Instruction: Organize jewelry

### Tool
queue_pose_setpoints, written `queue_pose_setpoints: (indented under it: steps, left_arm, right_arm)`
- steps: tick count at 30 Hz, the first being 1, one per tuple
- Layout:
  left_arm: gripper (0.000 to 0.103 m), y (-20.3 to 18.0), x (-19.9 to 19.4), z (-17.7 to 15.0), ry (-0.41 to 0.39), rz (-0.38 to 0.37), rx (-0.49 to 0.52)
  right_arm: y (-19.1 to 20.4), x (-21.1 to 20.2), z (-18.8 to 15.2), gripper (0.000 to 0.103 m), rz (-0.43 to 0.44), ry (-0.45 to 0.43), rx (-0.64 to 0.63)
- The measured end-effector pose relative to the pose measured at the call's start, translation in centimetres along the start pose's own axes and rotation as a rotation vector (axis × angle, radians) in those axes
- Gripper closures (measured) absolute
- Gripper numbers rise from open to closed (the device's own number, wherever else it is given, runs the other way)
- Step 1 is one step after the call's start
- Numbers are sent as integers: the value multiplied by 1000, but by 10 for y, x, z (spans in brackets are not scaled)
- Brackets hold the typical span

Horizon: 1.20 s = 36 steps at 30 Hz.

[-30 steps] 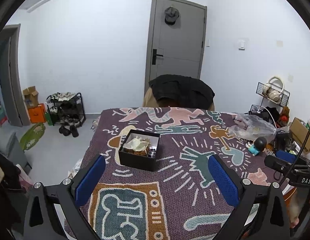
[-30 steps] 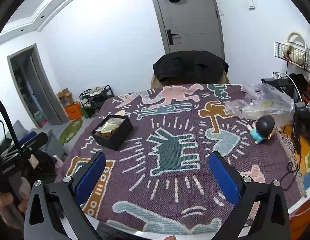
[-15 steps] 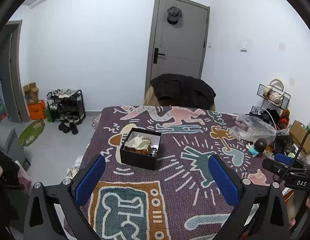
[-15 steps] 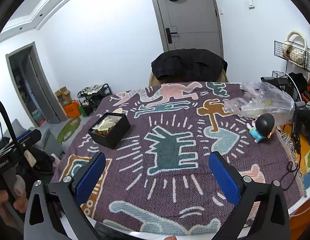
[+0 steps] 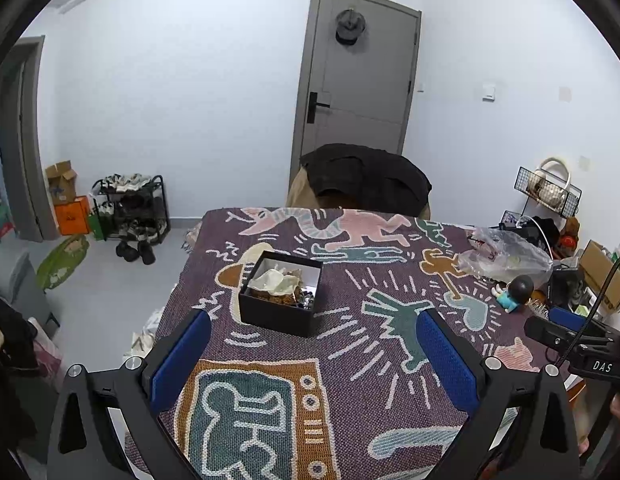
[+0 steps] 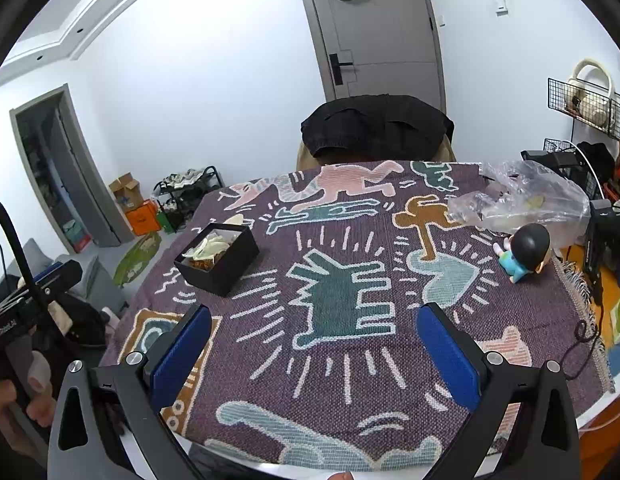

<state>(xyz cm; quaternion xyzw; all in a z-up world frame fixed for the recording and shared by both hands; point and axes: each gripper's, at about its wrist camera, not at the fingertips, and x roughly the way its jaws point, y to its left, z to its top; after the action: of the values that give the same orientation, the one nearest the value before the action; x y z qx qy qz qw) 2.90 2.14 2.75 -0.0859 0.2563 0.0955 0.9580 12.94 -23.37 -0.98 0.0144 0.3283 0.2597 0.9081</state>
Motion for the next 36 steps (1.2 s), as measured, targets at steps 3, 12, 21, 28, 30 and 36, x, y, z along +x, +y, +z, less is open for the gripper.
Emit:
queue_pose_setpoints:
  steps: [3,12,21,28,30,36]
  left_arm:
    - [0,0,0,-1,0,0,-2]
    - [0,2,2,-2,5,1,-3]
    - [0,1,2,-1,10,2,-2]
    - [0,0,3,-2,15,2,0]
    - [0,0,3,-3,16,2,1]
    - [1,0,5,-4,21,-3,7]
  right_arm:
    - [0,1,0,1,0,1,-1]
    - [1,1,-1,1,1,2,0]
    - [0,2,0,1,2,4,2]
    - [0,2,-1,1,1,6,2]
    - [0,3,-1,1,2,7,2]
    - [0,4,-3,1,1,10,4]
